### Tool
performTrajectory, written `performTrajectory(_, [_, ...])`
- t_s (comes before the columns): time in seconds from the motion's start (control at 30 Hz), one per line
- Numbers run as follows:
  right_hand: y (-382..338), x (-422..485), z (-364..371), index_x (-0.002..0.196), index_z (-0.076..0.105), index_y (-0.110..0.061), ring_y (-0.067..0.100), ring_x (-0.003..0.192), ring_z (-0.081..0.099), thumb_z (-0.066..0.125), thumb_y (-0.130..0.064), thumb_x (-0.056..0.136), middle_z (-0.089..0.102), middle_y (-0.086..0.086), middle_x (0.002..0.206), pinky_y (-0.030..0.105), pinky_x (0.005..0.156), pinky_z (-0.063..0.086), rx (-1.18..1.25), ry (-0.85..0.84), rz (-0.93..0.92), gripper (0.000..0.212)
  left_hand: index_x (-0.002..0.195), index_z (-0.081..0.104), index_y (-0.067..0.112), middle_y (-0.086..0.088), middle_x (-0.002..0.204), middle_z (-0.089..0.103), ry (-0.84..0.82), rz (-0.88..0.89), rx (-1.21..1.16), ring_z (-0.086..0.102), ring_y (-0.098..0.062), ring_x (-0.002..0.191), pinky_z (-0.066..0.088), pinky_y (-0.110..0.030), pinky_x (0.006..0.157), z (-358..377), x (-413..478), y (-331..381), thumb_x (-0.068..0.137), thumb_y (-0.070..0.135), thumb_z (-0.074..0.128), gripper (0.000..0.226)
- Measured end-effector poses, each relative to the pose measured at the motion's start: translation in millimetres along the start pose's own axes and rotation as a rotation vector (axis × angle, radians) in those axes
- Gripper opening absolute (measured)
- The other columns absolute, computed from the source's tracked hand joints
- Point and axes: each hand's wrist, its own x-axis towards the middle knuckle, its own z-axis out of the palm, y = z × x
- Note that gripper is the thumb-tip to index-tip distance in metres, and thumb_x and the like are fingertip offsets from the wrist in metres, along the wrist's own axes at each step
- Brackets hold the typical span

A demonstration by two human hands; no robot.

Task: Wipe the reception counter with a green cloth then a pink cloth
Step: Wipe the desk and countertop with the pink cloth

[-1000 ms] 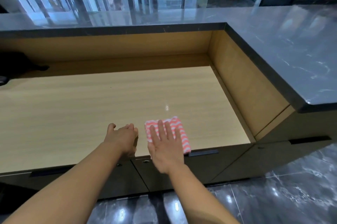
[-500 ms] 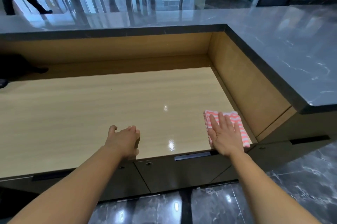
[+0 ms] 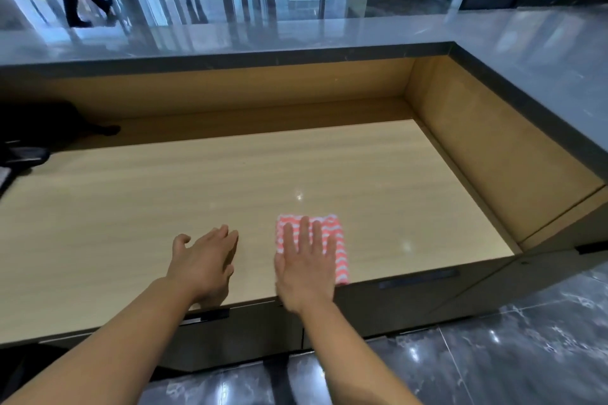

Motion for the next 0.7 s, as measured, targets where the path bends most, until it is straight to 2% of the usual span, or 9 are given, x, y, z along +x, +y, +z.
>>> performTrajectory(0.07, [-29, -3, 5, 0.153, -0.014, -0.024, 0.025, 0.142, -0.031, -0.008, -0.046, 0.091, -0.027, 0.005, 0.157, 0.042, 0.104, -0.034, -0.008, -0.050, -0.121, 0.066, 0.127, 0.038, 0.027, 0.010, 0.130, 0.041, 0.007, 0.027, 0.018, 0.038, -0.011, 0.131, 0.017, -0.045, 0.104, 2, 5, -9, 0.092, 0.027, 0.045, 0.036])
performTrajectory(0.13, [-36, -5, 4, 0.154, -0.011, -0.027, 0.021, 0.140, -0.034, -0.003, -0.048, 0.092, -0.025, 0.002, 0.159, 0.036, 0.100, -0.039, -0.010, -0.062, -0.224, 0.065, 0.131, 0.036, 0.029, 0.008, 0.133, 0.040, 0.006, 0.048, 0.045, 0.036, -0.010, 0.133, 0.018, -0.046, 0.103, 0, 11, -14, 0.092, 0.030, 0.046, 0.040])
performTrajectory(0.2, [-23, 0, 0, 0.154, -0.007, -0.030, 0.018, 0.144, -0.029, 0.000, -0.053, 0.096, -0.023, -0.003, 0.159, 0.034, 0.105, -0.035, -0.012, -0.072, -0.328, 0.063, 0.136, 0.034, 0.029, 0.008, 0.139, 0.036, -0.004, 0.056, 0.088, 0.031, -0.010, 0.138, 0.017, -0.047, 0.105, -2, 18, -18, 0.093, 0.033, 0.046, 0.045])
performTrajectory(0.27, [4, 5, -5, 0.153, -0.005, -0.033, 0.015, 0.144, -0.026, -0.008, -0.061, 0.089, -0.023, -0.007, 0.156, 0.035, 0.112, -0.026, -0.027, -0.063, -0.383, 0.070, 0.133, 0.037, 0.028, 0.008, 0.131, 0.039, -0.018, 0.062, 0.124, 0.034, -0.010, 0.134, 0.019, -0.047, 0.103, -3, 24, -23, 0.092, 0.037, 0.047, 0.043])
performTrajectory(0.33, [40, 11, -11, 0.153, -0.006, -0.032, 0.018, 0.146, -0.022, -0.015, -0.066, 0.085, -0.026, -0.007, 0.152, 0.037, 0.113, -0.021, -0.066, -0.041, -0.308, 0.076, 0.133, 0.037, 0.027, 0.010, 0.127, 0.042, -0.037, 0.067, 0.131, 0.038, -0.009, 0.129, 0.020, -0.046, 0.102, -3, 26, -27, 0.092, 0.041, 0.047, 0.044])
performTrajectory(0.4, [75, 16, -19, 0.153, -0.008, -0.031, 0.019, 0.148, -0.017, -0.012, -0.063, 0.079, -0.025, -0.005, 0.154, 0.037, 0.115, -0.017, -0.077, -0.016, -0.147, 0.081, 0.138, 0.034, 0.028, 0.010, 0.135, 0.040, -0.055, 0.078, 0.128, 0.035, -0.009, 0.133, 0.020, -0.047, 0.102, -3, 27, -30, 0.093, 0.043, 0.046, 0.049])
performTrajectory(0.5, [108, 19, -30, 0.154, -0.007, -0.030, 0.018, 0.149, -0.015, 0.001, -0.055, 0.096, -0.017, -0.002, 0.161, 0.040, 0.119, -0.009, -0.061, -0.013, 0.084, 0.063, 0.144, 0.029, 0.028, 0.010, 0.143, 0.035, -0.056, 0.102, 0.142, 0.031, -0.009, 0.137, 0.019, -0.047, 0.104, -2, 27, -34, 0.095, 0.045, 0.044, 0.054])
performTrajectory(0.57, [104, 24, -30, 0.154, -0.007, -0.030, 0.018, 0.149, -0.015, 0.011, -0.045, 0.103, -0.015, -0.001, 0.162, 0.042, 0.119, -0.007, -0.024, 0.001, 0.199, 0.056, 0.145, 0.028, 0.029, 0.010, 0.143, 0.035, -0.051, 0.118, 0.142, 0.032, -0.010, 0.137, 0.018, -0.046, 0.104, -2, 28, -36, 0.095, 0.046, 0.043, 0.055])
performTrajectory(0.7, [44, 35, -15, 0.154, -0.010, -0.026, 0.024, 0.149, -0.015, 0.011, -0.043, 0.103, -0.016, 0.004, 0.162, 0.047, 0.119, -0.010, 0.047, 0.081, 0.402, 0.058, 0.149, 0.021, 0.030, 0.009, 0.153, 0.026, -0.080, 0.147, 0.144, 0.024, -0.013, 0.142, 0.015, -0.046, 0.109, -4, 30, -41, 0.097, 0.044, 0.041, 0.058])
